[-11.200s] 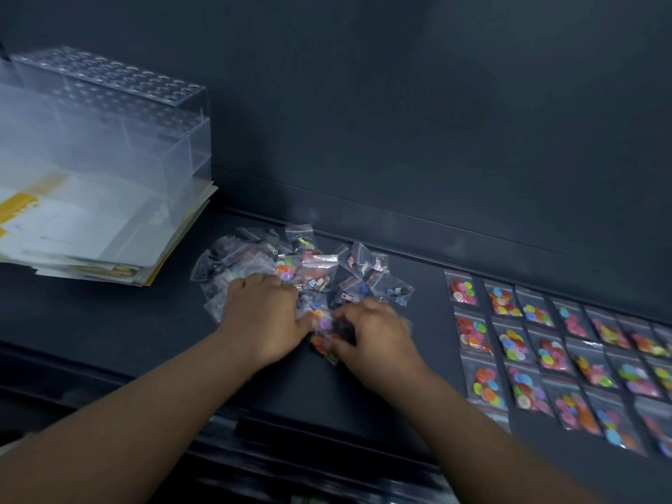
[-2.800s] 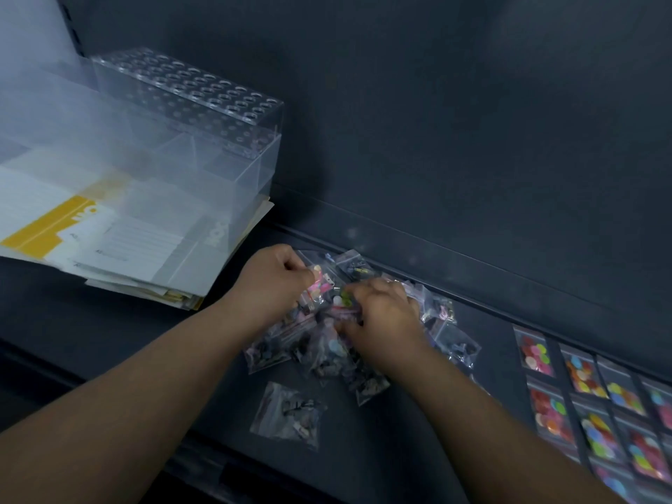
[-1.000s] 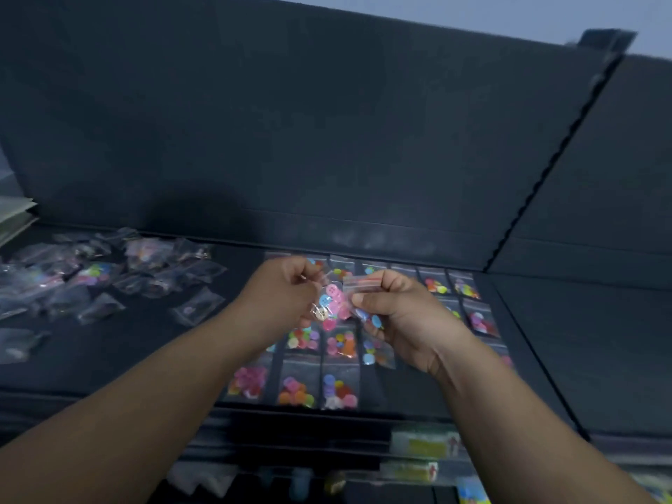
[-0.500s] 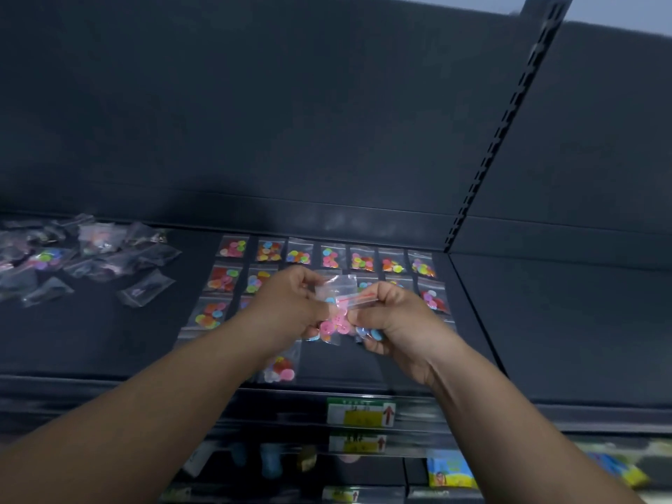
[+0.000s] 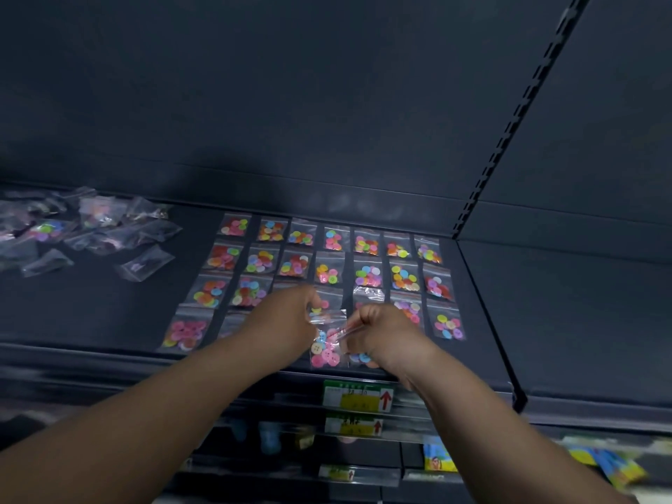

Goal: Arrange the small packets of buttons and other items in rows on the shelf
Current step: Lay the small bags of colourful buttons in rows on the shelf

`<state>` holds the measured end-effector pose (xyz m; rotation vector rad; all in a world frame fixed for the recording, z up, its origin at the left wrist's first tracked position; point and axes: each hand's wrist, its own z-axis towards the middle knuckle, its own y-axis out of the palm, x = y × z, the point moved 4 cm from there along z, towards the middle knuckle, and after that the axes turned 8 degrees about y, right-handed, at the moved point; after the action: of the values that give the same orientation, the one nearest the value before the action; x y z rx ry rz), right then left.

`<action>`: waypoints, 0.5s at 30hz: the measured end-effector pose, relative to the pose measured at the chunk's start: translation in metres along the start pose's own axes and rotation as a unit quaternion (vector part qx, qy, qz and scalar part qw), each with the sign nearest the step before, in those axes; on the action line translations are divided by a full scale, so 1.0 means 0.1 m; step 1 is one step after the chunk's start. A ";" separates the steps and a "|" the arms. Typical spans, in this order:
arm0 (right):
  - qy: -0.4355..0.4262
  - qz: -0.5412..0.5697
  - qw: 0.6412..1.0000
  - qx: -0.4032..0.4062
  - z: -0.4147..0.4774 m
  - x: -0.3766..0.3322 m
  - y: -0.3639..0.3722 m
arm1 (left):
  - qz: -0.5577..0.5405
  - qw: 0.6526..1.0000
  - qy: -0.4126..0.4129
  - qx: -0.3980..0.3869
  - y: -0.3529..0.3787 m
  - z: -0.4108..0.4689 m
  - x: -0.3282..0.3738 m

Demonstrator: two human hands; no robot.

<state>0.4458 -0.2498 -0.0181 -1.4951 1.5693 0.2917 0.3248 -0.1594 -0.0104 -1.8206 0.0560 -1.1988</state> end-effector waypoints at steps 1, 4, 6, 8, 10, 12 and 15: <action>-0.005 -0.015 1.000 0.005 0.01 0.00 0.01 | 0.010 1.000 0.003 0.002 0.00 -0.01 0.00; -0.019 -0.030 0.999 0.026 0.01 0.02 -0.02 | 0.050 0.998 0.026 0.035 -0.03 -0.04 0.03; -0.022 -0.020 0.998 0.052 0.00 0.04 -0.10 | 0.093 0.991 0.068 0.062 -0.04 -0.07 0.08; -0.021 0.017 0.998 0.064 -0.03 0.07 -0.19 | 0.120 0.984 0.114 0.061 0.01 -0.12 0.12; -0.019 0.064 0.996 0.065 -0.05 0.11 -0.27 | 0.157 0.975 0.152 0.026 0.10 -0.17 0.13; -0.013 0.091 0.993 0.080 -0.06 0.14 -0.33 | 0.209 0.959 0.188 -0.023 0.21 -0.22 0.13; -0.016 0.107 0.988 0.110 -0.06 0.16 -0.36 | 0.248 0.942 0.207 -0.088 0.32 -0.29 0.13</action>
<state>0.4772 -0.2732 -0.0124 -1.1509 1.6793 0.2541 0.3235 -0.2036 -0.0211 -1.5372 0.8352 -1.2069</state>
